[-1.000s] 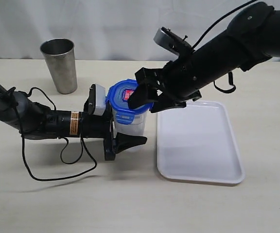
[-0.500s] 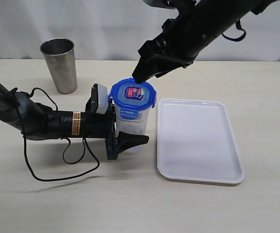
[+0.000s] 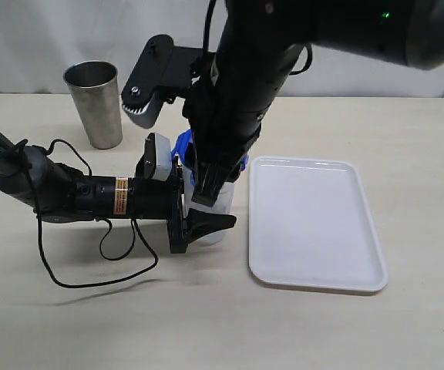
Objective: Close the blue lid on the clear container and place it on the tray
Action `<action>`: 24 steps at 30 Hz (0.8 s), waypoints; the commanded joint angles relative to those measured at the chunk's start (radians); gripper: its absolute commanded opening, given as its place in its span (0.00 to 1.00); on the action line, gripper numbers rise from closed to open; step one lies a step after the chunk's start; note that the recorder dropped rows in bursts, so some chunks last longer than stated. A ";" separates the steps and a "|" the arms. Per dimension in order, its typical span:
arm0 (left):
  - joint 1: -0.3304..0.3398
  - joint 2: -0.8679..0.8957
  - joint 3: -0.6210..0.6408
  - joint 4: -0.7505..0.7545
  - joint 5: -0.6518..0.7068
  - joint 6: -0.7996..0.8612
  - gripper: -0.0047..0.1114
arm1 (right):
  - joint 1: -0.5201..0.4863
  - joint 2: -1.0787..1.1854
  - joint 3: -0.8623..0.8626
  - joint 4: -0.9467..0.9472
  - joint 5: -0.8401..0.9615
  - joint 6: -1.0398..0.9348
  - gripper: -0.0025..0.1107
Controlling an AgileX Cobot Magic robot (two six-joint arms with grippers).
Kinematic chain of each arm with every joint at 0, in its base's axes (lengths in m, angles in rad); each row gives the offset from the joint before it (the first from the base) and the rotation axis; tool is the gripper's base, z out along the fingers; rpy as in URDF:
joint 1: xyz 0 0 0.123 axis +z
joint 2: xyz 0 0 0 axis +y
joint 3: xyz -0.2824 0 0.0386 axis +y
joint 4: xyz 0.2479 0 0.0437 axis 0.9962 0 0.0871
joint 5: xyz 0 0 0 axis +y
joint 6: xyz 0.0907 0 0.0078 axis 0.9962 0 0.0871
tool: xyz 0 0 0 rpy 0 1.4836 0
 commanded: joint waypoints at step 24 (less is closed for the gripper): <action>-0.009 -0.002 -0.004 0.014 0.037 -0.004 0.04 | 0.035 0.097 0.104 -0.177 -0.132 0.015 0.38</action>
